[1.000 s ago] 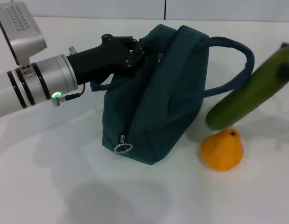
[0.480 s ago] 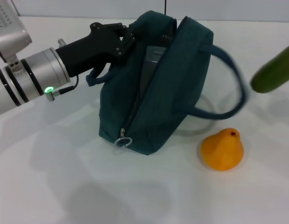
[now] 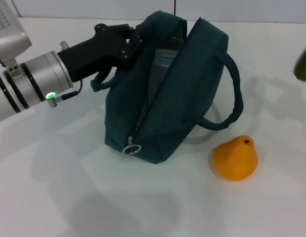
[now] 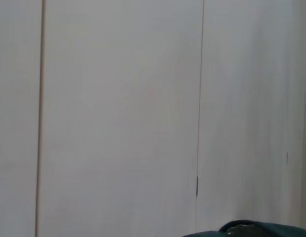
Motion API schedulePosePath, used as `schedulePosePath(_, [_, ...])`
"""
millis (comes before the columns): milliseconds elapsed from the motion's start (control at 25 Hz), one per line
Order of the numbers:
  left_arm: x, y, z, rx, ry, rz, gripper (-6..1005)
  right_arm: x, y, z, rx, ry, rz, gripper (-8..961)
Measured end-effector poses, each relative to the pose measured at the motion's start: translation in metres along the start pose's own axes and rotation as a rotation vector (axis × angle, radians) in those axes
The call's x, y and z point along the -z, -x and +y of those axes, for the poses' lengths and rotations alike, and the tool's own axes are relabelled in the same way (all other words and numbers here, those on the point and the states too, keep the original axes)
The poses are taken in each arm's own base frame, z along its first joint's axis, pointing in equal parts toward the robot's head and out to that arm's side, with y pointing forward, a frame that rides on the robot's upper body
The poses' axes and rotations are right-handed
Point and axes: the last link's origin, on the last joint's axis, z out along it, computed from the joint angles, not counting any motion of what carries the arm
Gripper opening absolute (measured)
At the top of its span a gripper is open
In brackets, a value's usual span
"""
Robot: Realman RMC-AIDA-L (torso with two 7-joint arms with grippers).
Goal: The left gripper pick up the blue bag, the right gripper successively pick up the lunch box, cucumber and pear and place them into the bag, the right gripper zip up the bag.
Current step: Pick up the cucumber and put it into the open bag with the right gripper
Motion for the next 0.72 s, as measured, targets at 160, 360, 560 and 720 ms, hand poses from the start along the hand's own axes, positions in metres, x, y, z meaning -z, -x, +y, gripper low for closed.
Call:
schedulePosePath(160, [0.0, -0.001, 0.0, -0.001, 0.005, 0.003, 78, -0.03, 0.002, -0.006, -0.031, 0.058, -0.017, 523])
schedulePosePath(360, [-0.004, -0.003, 0.003, -0.007, 0.025, 0.007, 78, -0.089, -0.003, -0.013, -0.092, 0.138, 0.039, 536])
schedulePosePath(560, [-0.01, -0.007, 0.001, -0.021, 0.035, 0.01, 77, -0.147, -0.011, -0.006, -0.148, 0.236, 0.109, 550])
schedulePosePath(720, [-0.013, -0.01, 0.001, -0.032, 0.045, 0.015, 77, -0.174, -0.022, 0.004, -0.187, 0.296, 0.151, 562])
